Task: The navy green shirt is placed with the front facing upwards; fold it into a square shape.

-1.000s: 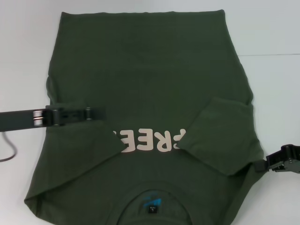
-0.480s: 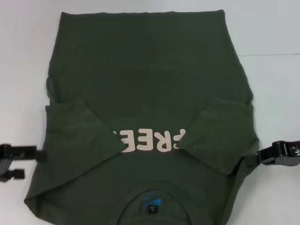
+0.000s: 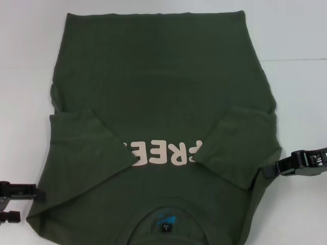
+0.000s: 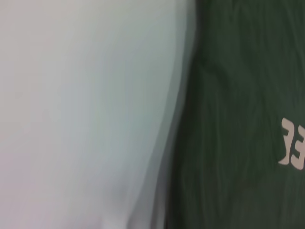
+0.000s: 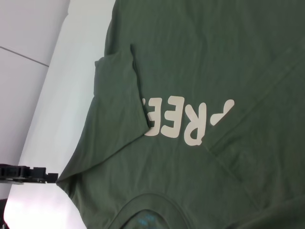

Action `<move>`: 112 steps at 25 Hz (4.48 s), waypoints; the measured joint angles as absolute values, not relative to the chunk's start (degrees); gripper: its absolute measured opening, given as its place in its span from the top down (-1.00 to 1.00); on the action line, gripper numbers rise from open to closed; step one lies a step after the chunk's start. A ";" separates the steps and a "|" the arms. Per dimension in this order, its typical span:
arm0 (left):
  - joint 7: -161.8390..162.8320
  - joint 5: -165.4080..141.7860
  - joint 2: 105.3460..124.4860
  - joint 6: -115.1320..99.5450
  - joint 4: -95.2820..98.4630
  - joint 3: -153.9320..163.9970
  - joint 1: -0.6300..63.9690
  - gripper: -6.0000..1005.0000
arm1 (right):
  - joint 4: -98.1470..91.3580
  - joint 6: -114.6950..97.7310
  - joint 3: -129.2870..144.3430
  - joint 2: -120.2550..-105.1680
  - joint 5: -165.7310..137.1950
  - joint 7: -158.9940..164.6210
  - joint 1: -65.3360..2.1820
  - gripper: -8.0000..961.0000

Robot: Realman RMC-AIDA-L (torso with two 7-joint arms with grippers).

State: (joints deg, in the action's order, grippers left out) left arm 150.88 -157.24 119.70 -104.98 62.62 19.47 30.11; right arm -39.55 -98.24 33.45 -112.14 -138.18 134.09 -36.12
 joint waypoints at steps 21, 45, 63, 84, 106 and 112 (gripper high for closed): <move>150.00 -157.95 119.51 -101.87 58.51 21.90 30.86 -0.85 | -40.08 -98.79 33.49 -112.62 -137.99 134.54 -36.56 0.90; 150.53 -160.14 119.88 -98.55 57.65 24.06 31.26 0.26 | -39.99 -98.78 32.96 -112.54 -137.89 134.59 -37.32 0.90; 134.20 -154.97 120.01 -97.03 54.55 21.21 30.30 0.94 | -39.40 -98.80 32.20 -112.98 -132.32 124.42 -32.51 0.90; 85.27 -148.72 120.62 -97.74 44.77 7.68 24.90 0.95 | -29.62 -98.23 21.20 -117.76 -122.39 74.33 -18.17 0.90; 63.11 -148.86 120.67 -109.59 44.50 3.20 19.92 0.94 | -25.92 -105.41 12.07 -118.18 -122.35 54.05 -8.01 0.90; 61.73 -149.09 120.70 -111.29 45.50 3.14 19.14 0.94 | -25.88 -108.33 9.95 -118.73 -122.23 49.83 -5.39 0.90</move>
